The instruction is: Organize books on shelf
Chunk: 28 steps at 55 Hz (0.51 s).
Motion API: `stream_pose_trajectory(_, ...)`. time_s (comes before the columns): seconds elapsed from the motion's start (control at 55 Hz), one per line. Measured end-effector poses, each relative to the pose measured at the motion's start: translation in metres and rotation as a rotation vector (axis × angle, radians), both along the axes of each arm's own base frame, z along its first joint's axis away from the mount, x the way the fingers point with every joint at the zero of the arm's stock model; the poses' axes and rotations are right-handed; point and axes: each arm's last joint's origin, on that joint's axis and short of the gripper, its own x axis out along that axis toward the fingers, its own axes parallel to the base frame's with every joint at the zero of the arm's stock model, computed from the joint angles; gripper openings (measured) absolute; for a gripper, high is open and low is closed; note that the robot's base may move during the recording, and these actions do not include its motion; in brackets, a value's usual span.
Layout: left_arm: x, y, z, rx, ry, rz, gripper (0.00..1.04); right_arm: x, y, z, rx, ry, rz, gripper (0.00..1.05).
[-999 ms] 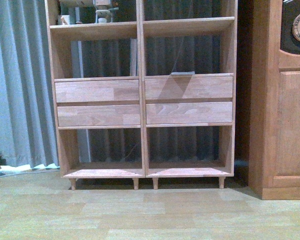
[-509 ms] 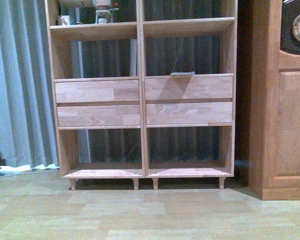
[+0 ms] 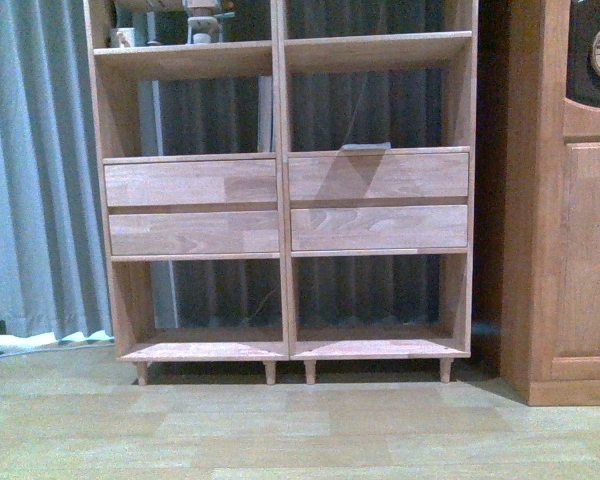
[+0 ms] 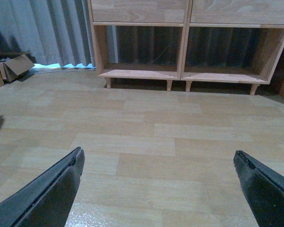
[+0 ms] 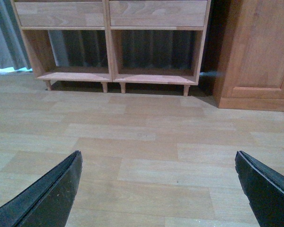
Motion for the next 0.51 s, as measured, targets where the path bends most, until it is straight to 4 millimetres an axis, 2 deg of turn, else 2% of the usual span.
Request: stream_pose_trajectory(0.509, 0.0, 0.0, 0.0, 0.0, 0.0, 0.0, 0.97, 0.0, 0.0, 0.0, 0.0, 0.0, 0.0, 0.98)
